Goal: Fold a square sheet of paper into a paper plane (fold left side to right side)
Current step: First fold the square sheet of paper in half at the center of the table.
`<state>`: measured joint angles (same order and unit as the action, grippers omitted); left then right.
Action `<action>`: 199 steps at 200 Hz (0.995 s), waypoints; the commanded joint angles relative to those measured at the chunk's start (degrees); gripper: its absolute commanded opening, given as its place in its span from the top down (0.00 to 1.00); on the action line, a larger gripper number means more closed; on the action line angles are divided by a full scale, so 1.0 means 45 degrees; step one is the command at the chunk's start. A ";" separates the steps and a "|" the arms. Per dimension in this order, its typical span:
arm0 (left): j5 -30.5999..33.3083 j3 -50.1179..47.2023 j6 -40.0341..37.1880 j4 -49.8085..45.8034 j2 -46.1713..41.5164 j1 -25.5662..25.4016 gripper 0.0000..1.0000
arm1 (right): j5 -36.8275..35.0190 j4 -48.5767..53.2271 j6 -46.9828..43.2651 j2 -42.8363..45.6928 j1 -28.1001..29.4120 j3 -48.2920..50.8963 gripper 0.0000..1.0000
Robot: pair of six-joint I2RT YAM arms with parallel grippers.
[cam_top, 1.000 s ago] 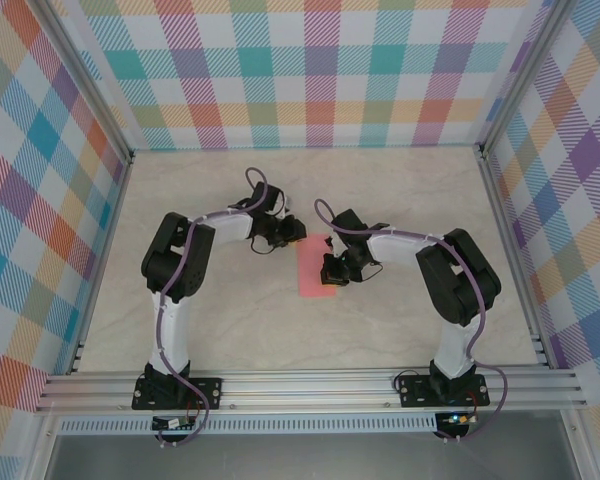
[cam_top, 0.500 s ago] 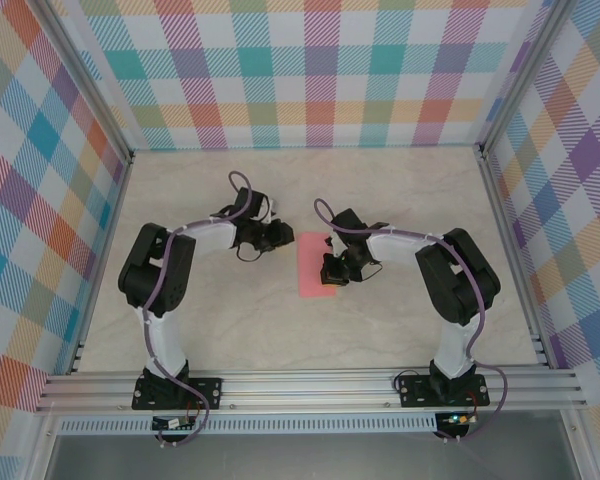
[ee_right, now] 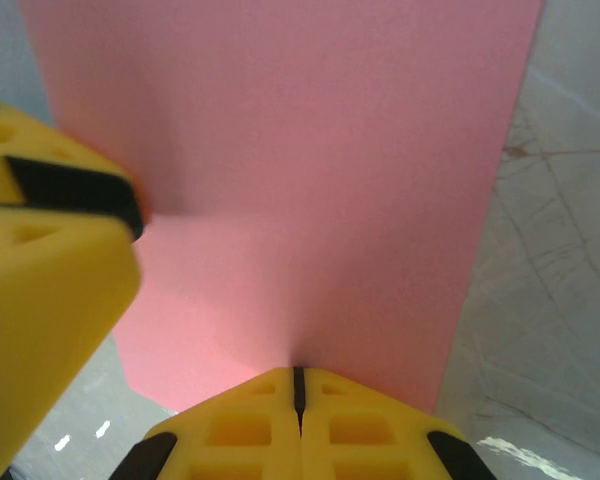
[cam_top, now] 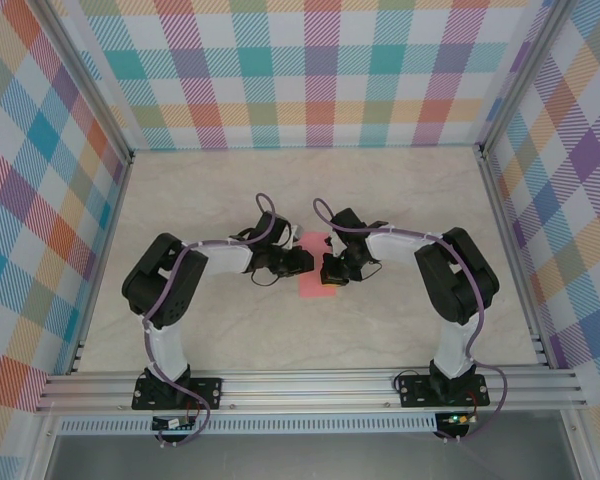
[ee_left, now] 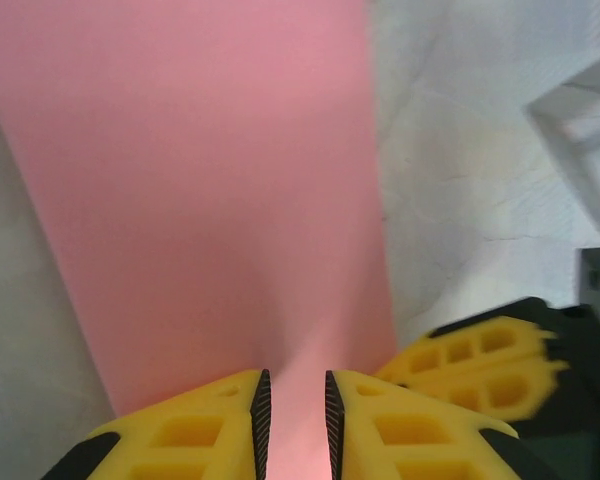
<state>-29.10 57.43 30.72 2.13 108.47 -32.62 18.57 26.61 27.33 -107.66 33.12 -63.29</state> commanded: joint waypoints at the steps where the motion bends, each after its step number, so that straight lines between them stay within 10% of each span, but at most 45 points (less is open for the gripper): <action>1: 0.0652 0.0216 -0.0035 0.0135 0.0343 -0.0109 0.76 | -0.1752 0.1528 -0.0370 -0.0744 -0.0075 0.0265 0.95; 199: 0.2603 0.2258 -0.0493 -0.0717 0.1707 0.0752 0.76 | -0.1879 0.1783 -0.0639 -0.0969 -0.0057 0.0138 0.95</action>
<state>-22.55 65.32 30.35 -0.67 113.45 -32.14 17.28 27.77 26.02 -108.18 33.12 -64.47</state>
